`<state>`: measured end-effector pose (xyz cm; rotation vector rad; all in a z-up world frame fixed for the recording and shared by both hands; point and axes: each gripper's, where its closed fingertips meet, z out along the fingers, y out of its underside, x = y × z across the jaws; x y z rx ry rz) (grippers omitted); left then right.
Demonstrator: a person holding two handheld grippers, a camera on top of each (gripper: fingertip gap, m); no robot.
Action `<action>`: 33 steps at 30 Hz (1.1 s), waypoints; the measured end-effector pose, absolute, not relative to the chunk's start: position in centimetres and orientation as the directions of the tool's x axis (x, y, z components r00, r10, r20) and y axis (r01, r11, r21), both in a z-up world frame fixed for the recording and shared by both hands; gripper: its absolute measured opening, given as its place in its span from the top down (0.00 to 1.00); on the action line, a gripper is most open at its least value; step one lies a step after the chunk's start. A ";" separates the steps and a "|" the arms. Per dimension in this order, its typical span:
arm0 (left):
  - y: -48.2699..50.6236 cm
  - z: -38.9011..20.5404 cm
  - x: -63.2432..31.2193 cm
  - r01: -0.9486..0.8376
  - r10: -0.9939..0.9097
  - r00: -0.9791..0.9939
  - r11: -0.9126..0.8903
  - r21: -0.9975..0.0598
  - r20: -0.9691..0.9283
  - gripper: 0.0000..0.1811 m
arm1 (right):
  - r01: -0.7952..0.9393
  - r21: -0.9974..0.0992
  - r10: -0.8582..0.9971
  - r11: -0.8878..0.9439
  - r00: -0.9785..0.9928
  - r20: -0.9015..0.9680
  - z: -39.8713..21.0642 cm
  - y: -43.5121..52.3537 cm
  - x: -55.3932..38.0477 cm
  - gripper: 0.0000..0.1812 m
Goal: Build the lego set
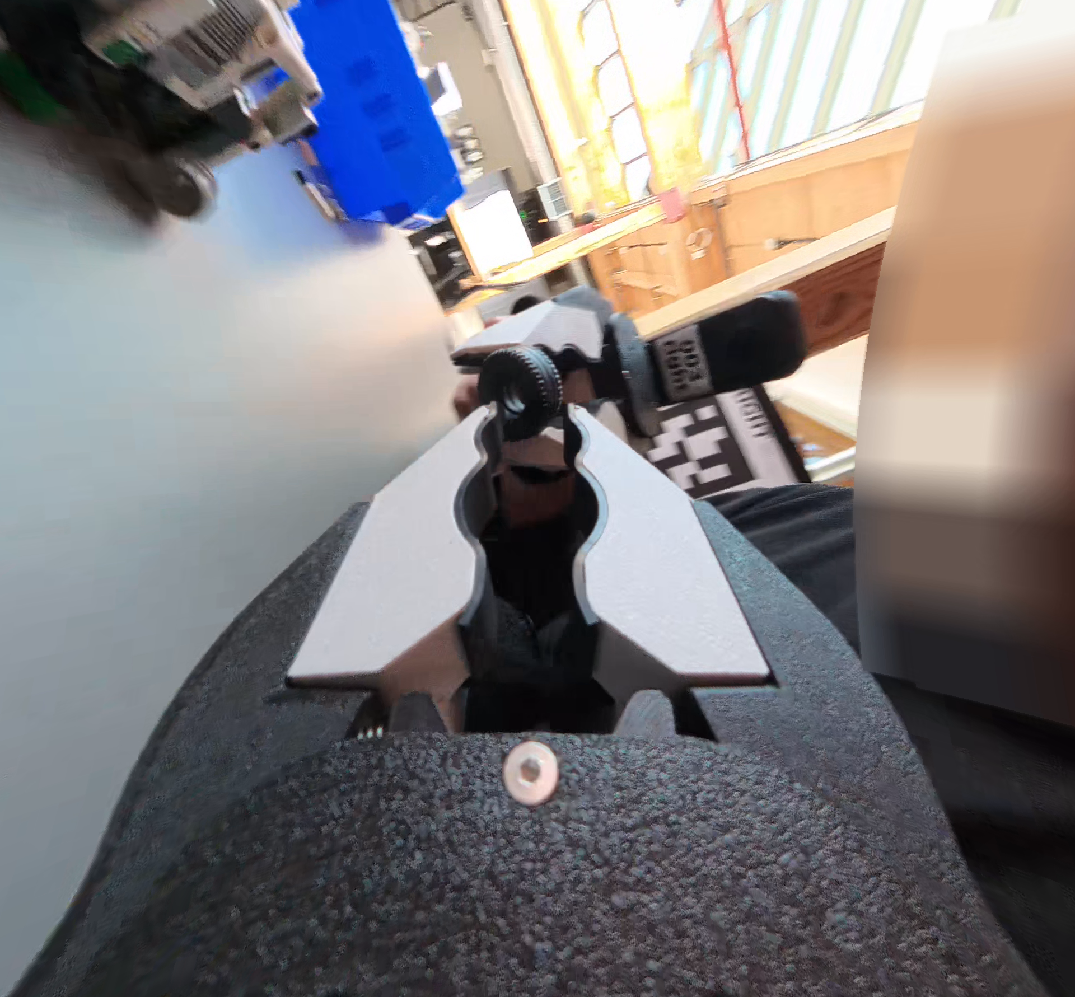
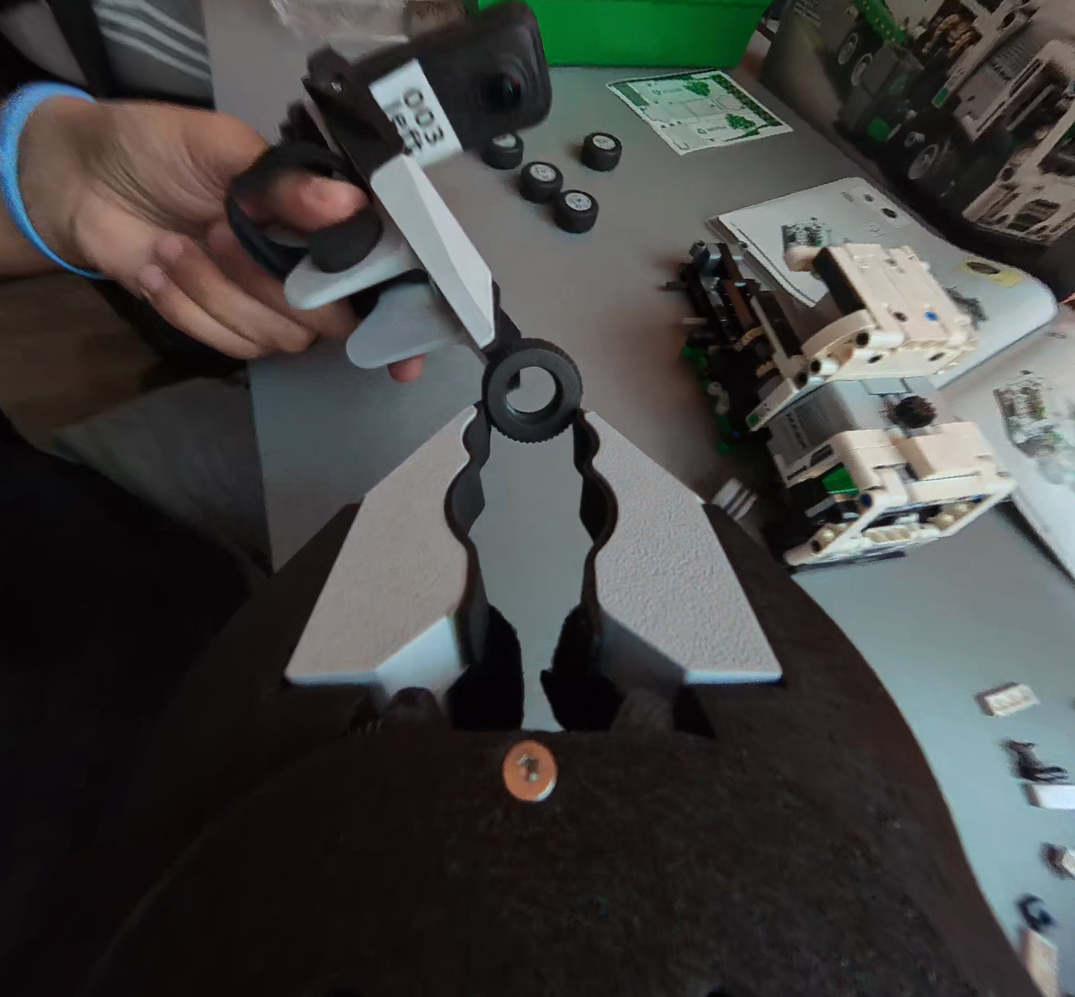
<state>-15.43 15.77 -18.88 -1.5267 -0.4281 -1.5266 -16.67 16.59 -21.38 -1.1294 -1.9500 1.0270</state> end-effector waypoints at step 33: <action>14.9 -24.0 -17.5 0.580 -0.148 0.641 -0.549 -0.602 0.753 0.93 | 0.755 -0.605 0.967 0.254 -0.178 0.184 -28.3 29.8 -14.8 0.90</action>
